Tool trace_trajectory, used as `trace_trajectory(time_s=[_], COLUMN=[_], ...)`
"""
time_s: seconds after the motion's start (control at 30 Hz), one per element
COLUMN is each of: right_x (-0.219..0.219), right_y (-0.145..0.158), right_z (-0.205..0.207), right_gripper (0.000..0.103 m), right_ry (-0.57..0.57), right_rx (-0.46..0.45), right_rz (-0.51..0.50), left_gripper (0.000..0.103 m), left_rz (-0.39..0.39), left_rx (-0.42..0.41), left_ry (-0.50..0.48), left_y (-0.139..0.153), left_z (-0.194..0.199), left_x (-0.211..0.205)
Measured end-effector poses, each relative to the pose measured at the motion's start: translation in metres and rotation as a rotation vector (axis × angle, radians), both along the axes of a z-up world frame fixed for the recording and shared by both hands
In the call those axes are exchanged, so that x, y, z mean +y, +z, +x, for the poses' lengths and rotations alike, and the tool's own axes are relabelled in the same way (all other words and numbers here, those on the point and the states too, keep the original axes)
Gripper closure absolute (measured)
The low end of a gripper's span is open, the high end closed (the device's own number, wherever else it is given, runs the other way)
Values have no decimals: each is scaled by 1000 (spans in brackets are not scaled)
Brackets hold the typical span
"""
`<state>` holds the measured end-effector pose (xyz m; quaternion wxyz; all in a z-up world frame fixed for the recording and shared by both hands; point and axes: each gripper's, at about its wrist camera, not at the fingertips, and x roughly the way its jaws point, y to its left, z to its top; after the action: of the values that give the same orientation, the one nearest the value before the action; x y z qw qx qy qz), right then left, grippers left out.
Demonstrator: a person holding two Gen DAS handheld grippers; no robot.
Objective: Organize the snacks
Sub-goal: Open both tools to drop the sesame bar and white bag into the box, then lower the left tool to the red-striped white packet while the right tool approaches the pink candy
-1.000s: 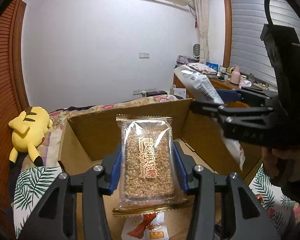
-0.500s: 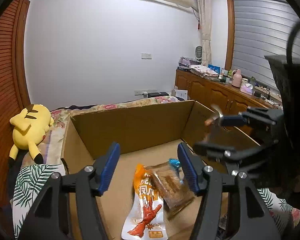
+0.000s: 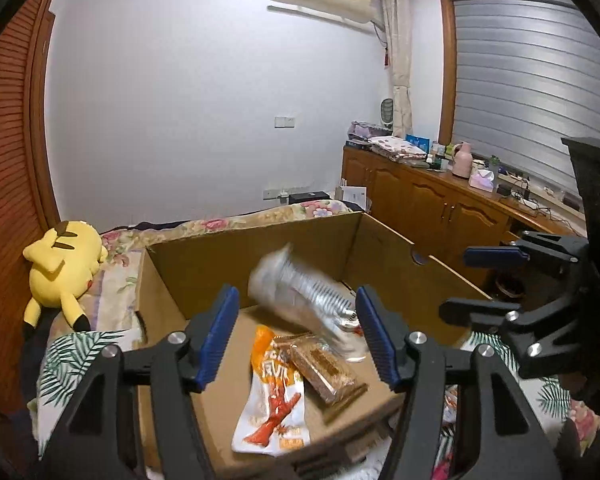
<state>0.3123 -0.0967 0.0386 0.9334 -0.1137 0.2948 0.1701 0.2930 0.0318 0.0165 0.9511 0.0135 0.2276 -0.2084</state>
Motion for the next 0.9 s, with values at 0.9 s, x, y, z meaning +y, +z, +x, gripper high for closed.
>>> trace_trajectory(time_s=[0.9], right_x=[-53], right_y=[-98], right_z=[-127], right_gripper=[34], right_ry=[-119], right_rx=[231], right_rz=[219], left_gripper=[34], left_rz=[87], left_rx=[140], left_ry=[-2], left_y=[-56], left_z=[-111], left_x=[18])
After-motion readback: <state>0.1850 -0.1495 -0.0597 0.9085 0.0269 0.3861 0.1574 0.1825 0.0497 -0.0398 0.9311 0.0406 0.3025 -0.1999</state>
